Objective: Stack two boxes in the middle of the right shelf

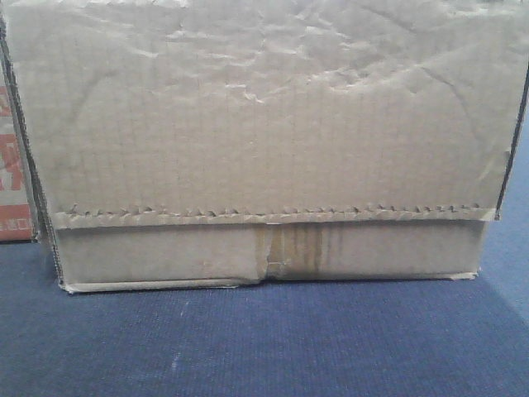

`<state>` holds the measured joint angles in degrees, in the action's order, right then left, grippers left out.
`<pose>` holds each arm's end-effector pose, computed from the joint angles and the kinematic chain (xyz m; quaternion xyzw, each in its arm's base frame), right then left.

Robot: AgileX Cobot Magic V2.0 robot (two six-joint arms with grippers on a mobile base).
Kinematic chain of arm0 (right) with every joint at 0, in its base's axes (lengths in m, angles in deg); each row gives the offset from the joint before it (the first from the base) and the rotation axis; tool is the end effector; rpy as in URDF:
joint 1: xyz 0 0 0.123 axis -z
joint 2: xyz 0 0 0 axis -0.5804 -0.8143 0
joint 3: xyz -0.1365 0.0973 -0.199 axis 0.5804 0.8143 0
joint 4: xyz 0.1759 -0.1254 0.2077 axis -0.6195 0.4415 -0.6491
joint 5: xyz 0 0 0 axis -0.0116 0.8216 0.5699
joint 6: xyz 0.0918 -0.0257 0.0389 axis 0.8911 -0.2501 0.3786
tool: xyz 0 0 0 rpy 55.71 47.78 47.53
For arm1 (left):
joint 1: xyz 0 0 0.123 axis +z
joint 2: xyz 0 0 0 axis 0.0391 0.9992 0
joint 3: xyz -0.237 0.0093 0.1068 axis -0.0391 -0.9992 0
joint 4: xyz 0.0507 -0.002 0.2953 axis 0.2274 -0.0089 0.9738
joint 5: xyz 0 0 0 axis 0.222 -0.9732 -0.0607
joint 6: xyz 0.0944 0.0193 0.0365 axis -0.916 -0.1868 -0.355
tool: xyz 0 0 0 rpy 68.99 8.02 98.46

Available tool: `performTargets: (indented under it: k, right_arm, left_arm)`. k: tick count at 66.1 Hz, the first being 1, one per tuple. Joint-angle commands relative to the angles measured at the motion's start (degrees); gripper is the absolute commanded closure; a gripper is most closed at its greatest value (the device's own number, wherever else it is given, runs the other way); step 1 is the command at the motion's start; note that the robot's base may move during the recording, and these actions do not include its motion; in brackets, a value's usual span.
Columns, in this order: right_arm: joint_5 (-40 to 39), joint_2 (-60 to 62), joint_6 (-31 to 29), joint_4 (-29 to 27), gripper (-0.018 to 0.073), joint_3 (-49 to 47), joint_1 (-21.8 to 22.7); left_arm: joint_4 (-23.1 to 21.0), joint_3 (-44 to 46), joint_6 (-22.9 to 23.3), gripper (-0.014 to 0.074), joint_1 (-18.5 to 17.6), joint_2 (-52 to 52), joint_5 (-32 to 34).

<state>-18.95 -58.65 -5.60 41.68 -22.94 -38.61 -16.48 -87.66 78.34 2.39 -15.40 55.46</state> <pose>0.1421 0.0090 0.2033 -0.0233 0.7128 0.0238 0.7006 0.1425 0.0004 0.2110 -0.0106 0.6846 -0.0096 0.7287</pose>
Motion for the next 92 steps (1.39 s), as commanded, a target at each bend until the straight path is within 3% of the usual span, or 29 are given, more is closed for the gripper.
performTargets:
  k: [1,41,56,68,84,92]
  right_arm:
    - [-1.12,0.22,-0.13,0.30,0.0721,-0.02,-0.18]
    - [-2.26,0.22,-0.13,0.30,0.0721,-0.02,-0.27]
    - [-6.69,0.22,-0.13,0.30,0.0721,-0.02,-0.27]
    - [-9.15,0.22,-0.13,0.30,0.0721,-1.53,-0.27]
    - [-4.36,-0.13,-0.13,0.30,0.0721,-19.50,-0.27]
    - [4.03,-5.64,-0.13,0.30,0.0721,-29.90,-0.27]
  left_arm:
    - [-0.38,0.11,-0.19,0.0707,0.14,-0.29,1.02]
    - [-0.38,0.11,-0.19,0.0707,0.14,-0.29,1.02]
    - [-0.37,0.11,-0.19,0.0707,0.14,-0.29,4.10]
    - [-0.37,0.28,-0.19,0.0707,0.14,-0.29,11.53]
    - [0.23,18.36,-0.19,0.0707,0.14,1.27,1.50]
    - [1.79,29.23,-0.19,0.0707,0.14,6.48,-5.39]
